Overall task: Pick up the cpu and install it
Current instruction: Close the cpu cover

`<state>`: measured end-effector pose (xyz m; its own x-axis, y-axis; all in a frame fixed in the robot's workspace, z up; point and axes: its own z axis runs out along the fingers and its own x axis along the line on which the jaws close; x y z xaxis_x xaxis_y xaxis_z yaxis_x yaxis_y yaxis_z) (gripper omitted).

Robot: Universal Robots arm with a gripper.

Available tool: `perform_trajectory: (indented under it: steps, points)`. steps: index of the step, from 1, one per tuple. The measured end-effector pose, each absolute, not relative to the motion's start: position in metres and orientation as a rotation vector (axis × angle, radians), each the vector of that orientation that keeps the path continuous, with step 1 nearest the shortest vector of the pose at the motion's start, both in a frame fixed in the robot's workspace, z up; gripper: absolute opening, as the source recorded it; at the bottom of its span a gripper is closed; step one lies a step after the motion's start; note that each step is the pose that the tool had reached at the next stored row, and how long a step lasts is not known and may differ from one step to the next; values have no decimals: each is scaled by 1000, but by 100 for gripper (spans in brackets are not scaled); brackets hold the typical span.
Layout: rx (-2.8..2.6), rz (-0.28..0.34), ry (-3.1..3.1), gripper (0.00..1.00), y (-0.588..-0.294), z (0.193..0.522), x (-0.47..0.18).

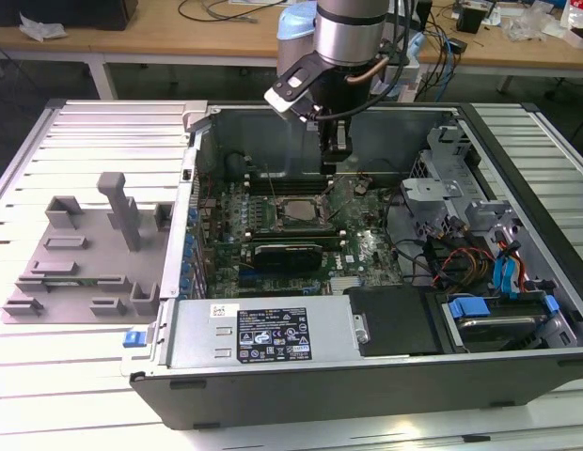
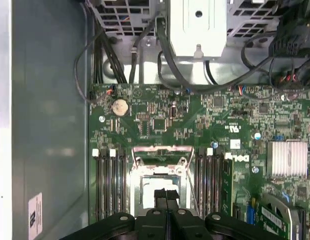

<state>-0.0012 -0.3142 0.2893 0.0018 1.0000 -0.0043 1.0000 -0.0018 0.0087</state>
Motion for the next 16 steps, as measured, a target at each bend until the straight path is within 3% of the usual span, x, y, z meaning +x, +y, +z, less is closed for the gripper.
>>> perform_trajectory:
  steps: [16]
  points:
    - [2217,5,2213,11,-315,289,43]
